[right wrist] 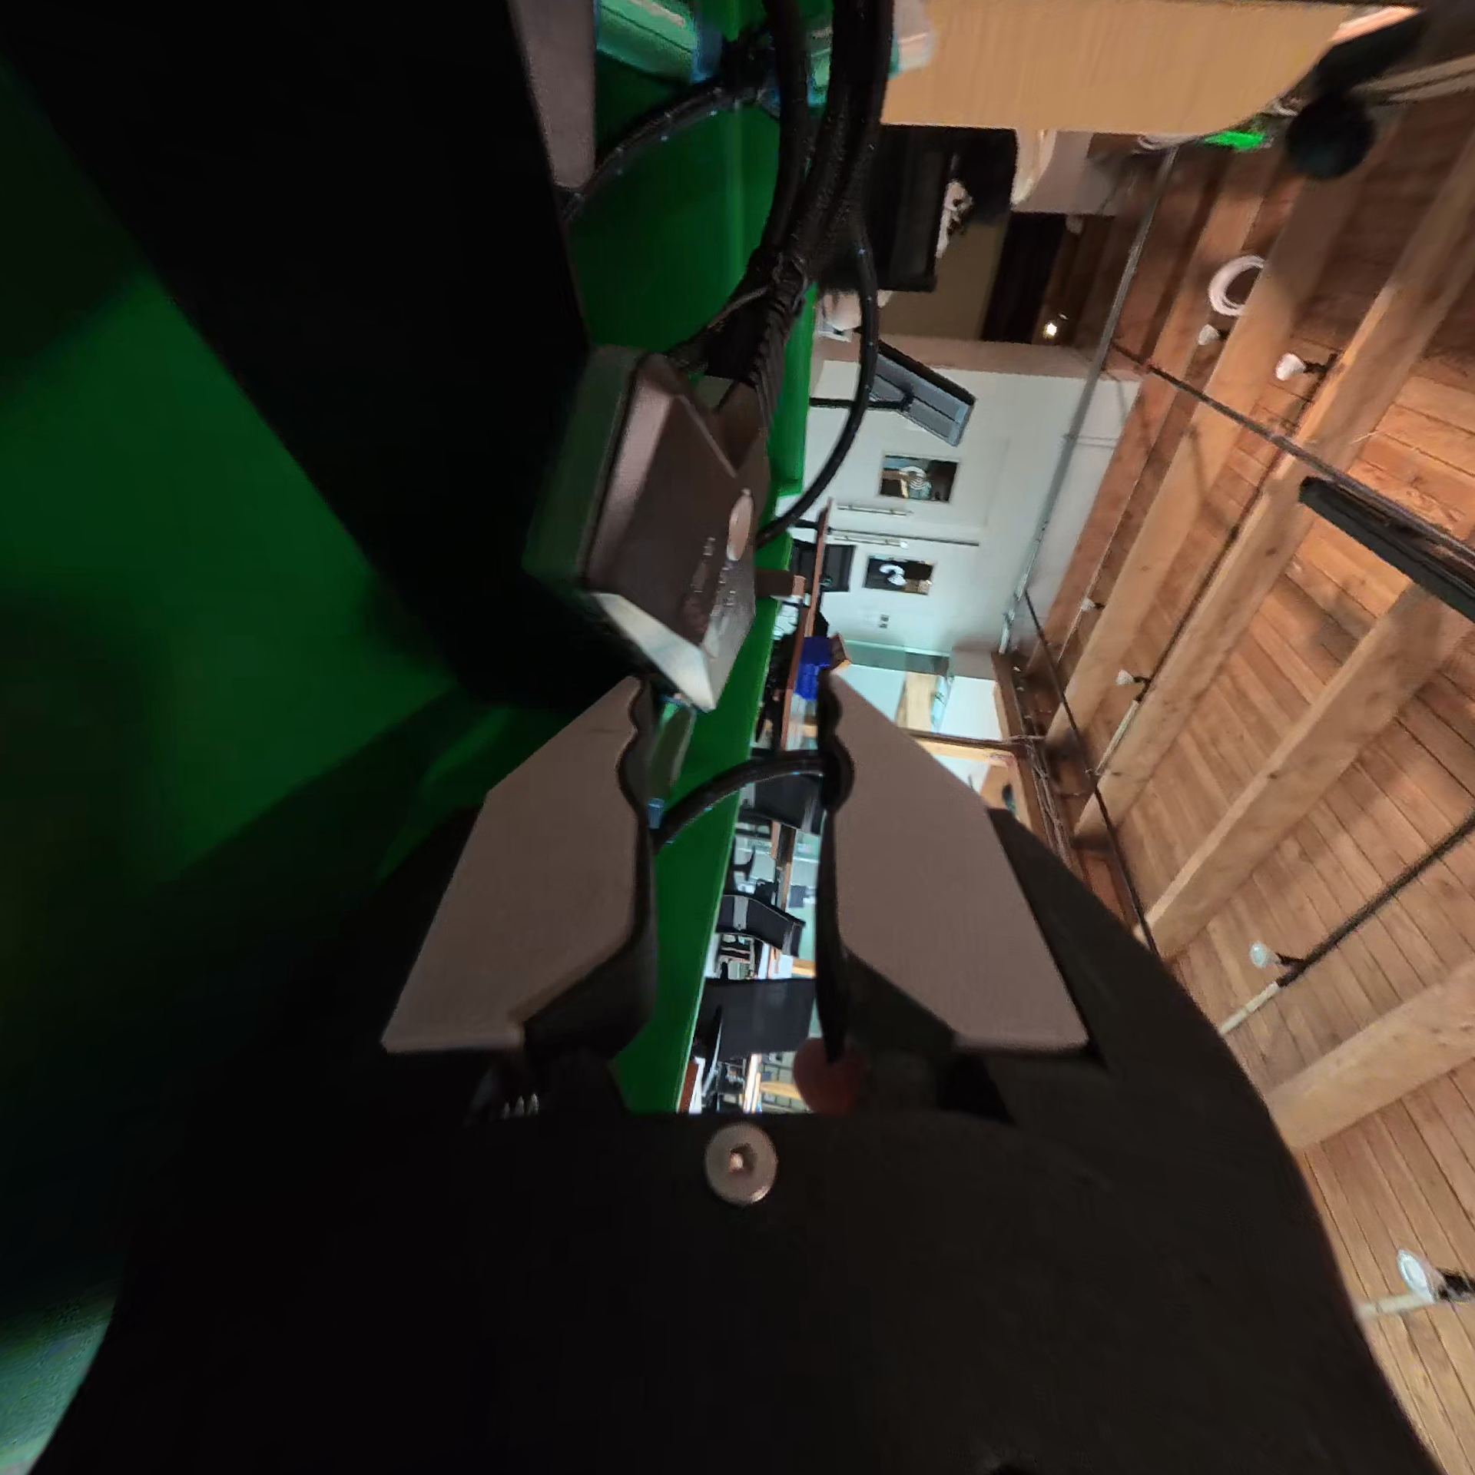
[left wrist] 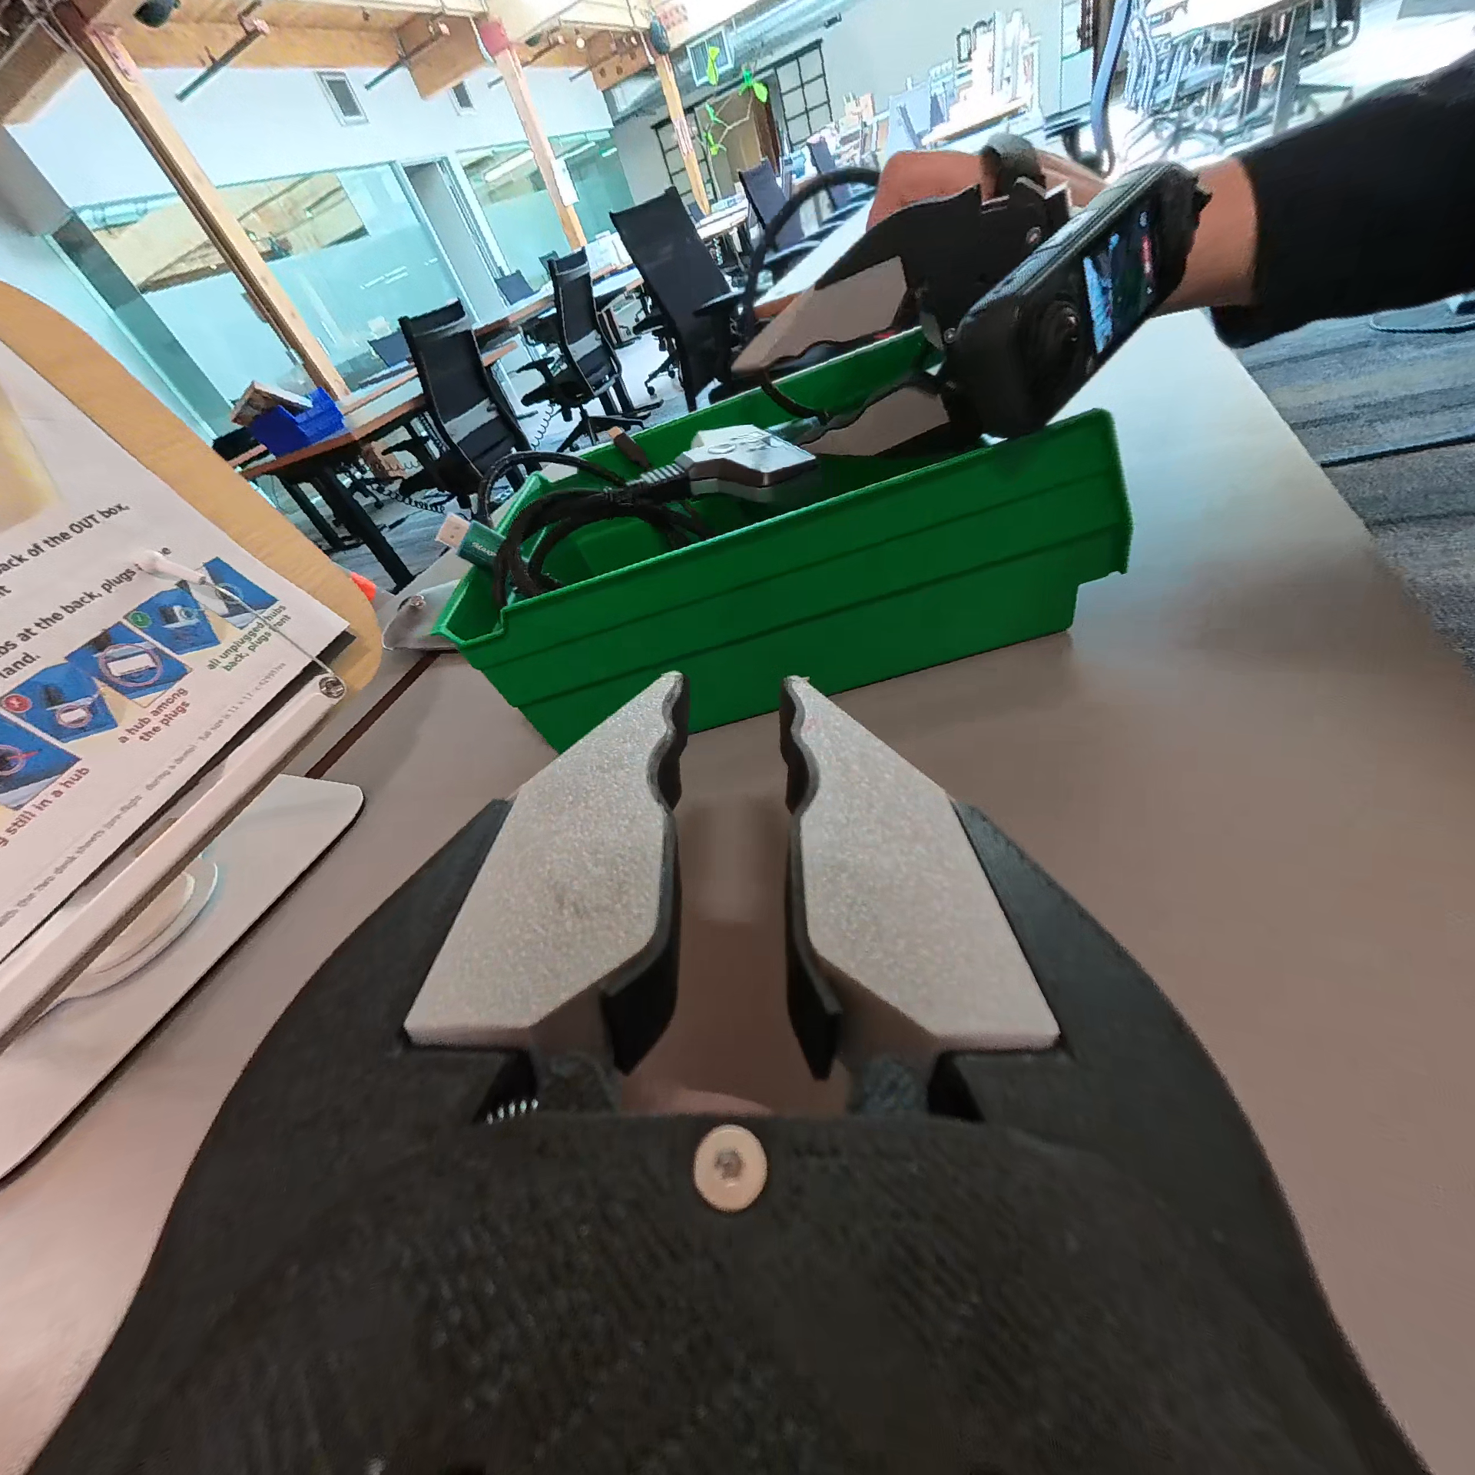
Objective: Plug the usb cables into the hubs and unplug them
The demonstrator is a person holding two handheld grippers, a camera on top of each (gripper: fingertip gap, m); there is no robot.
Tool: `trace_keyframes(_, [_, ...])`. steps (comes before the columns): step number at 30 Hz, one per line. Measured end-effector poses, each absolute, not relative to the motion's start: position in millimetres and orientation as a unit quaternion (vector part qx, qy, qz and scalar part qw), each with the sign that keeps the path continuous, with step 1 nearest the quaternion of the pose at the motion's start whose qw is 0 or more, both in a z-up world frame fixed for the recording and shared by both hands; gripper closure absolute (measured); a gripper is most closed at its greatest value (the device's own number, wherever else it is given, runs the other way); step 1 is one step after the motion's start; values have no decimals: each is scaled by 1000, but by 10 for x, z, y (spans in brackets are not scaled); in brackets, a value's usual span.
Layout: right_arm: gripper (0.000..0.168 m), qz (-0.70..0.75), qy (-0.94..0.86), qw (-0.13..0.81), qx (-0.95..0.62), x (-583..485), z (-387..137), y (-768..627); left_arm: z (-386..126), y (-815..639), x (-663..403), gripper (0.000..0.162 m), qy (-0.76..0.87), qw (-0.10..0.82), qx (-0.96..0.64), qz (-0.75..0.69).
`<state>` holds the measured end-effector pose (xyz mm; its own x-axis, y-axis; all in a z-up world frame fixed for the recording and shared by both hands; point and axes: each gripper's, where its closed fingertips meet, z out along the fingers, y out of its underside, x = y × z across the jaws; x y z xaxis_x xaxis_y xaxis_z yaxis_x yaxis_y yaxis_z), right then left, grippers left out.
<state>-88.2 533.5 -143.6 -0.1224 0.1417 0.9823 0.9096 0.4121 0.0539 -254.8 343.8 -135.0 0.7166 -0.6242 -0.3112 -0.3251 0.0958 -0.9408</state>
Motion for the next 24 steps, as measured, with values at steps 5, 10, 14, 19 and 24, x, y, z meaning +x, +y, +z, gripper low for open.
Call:
trace_keyframes(5, [119, -331, -704, 498, -382, -956, -1567, 5342, -1350, 3437, -2577, 142, 360, 647, -663, -115])
trace_keyframes(10, [142, -318, -741, 487, -334, -1115, -1573, 5346, -1354, 3431, -2556, 142, 363, 646, -662, -116])
trace_keyframes(14, [145, -304, -774, 453, -321, -1101, -1539, 5334, -1366, 3428, -2559, 142, 367, 644, -662, -109])
trace_keyframes(19, [147, -140, -826, 313, -448, -1076, -1343, 5267, -1390, 3450, -2540, 142, 361, 641, -666, -123])
trace_keyframes(24, [146, -85, -852, 24, -516, -1105, -1289, 5298, -1469, 3471, -2468, 142, 374, 629, -671, -117])
